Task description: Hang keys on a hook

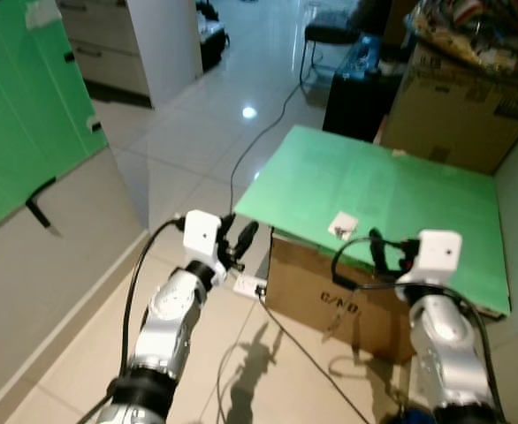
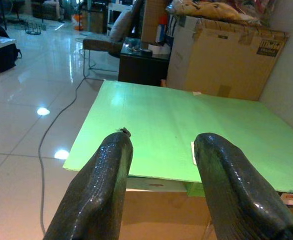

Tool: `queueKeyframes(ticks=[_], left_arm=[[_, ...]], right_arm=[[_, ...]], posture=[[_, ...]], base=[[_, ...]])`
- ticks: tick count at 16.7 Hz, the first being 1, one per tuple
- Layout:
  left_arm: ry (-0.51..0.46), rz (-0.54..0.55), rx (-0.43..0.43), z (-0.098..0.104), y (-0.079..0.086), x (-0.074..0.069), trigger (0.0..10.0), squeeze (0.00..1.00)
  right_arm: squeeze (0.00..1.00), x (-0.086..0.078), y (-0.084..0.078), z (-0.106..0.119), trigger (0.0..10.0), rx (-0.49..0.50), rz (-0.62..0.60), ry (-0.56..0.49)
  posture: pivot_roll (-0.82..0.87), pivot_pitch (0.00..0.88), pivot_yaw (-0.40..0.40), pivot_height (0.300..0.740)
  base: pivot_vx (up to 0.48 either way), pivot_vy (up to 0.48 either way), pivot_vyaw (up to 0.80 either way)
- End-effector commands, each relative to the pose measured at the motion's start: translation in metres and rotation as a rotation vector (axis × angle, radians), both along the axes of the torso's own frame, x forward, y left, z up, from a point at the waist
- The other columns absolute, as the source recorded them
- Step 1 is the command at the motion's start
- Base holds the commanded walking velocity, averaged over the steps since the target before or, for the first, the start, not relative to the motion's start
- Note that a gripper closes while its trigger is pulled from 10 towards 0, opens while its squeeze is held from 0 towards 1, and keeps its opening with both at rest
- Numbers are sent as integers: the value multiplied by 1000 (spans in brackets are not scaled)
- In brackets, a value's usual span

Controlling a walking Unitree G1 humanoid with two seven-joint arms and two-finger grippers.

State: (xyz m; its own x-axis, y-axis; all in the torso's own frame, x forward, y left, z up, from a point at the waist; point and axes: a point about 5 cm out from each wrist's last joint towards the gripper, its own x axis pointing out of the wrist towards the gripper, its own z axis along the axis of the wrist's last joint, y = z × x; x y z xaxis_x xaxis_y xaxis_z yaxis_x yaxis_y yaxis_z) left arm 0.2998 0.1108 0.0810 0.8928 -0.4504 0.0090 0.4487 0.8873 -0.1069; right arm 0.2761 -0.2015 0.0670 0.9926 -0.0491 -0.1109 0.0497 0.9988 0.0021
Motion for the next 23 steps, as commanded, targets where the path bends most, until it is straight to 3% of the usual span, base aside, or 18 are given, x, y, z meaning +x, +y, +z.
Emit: queueKeyframes(ticks=[1,9,11,14,21,23], left_arm=[[-13,3,-9,4,2,1,10000,0],[-20,16,-20,7,2,3,10000,0],[-28,-42,-30,7,-5,1,10000,0],[-23,-66,-17,7,-10,3,10000,0],[6,-75,26,2,-13,8,10000,0],[10,-92,2,0,-13,5,10000,0]], right_arm=[[0,2,0,-3,10000,8,-4,23],[0,6,3,-4,10000,23,8,31],[0,10,0,-4,10000,19,-2,32],[0,4,-1,-9,10000,36,-10,54],[0,3,0,-11,10000,11,-15,61],[0,-2,0,-12,10000,-2,-13,62]], posture=[[-52,0,-6,740],[-46,0,-11,740],[-51,0,2,740],[-63,0,11,740],[-84,0,24,736],[-96,0,27,736]], base=[[480,0,0],[480,0,0],[480,0,0],[480,0,-517],[0,0,-291],[0,0,-544]])
